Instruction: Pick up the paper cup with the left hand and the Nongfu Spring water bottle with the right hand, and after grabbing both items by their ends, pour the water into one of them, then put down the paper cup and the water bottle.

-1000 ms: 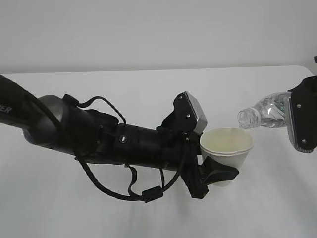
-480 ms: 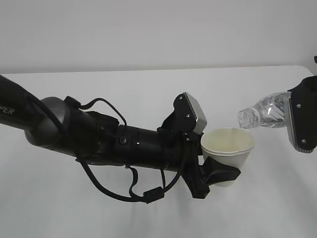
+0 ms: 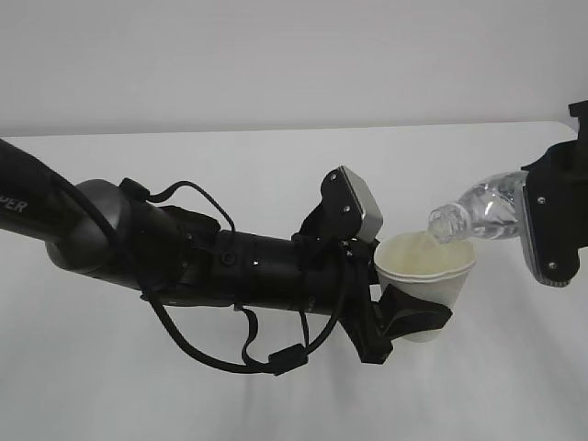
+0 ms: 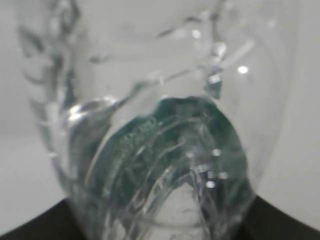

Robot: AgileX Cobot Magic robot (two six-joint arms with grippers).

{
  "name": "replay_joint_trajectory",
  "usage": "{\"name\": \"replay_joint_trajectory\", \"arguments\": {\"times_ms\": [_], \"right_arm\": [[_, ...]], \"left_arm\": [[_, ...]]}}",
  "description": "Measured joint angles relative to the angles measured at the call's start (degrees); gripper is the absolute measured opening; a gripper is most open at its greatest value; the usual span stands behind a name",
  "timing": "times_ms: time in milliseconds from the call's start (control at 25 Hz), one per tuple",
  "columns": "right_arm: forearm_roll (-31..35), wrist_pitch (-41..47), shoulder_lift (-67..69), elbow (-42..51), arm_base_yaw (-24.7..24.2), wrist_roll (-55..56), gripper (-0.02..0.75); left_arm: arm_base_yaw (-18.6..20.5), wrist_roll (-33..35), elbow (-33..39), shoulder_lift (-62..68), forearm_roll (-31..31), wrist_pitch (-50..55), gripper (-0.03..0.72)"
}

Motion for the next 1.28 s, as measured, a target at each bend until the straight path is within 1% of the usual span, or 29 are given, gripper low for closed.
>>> {"name": "replay_joint_trajectory", "arguments": {"times_ms": [1280], "right_arm": [[0.0,1.6,0.0,0.0,0.0,0.2,0.367]], "left_arm": [[0.0,0.0,0.0,0.0,0.0,-0.4,0.414]]}}
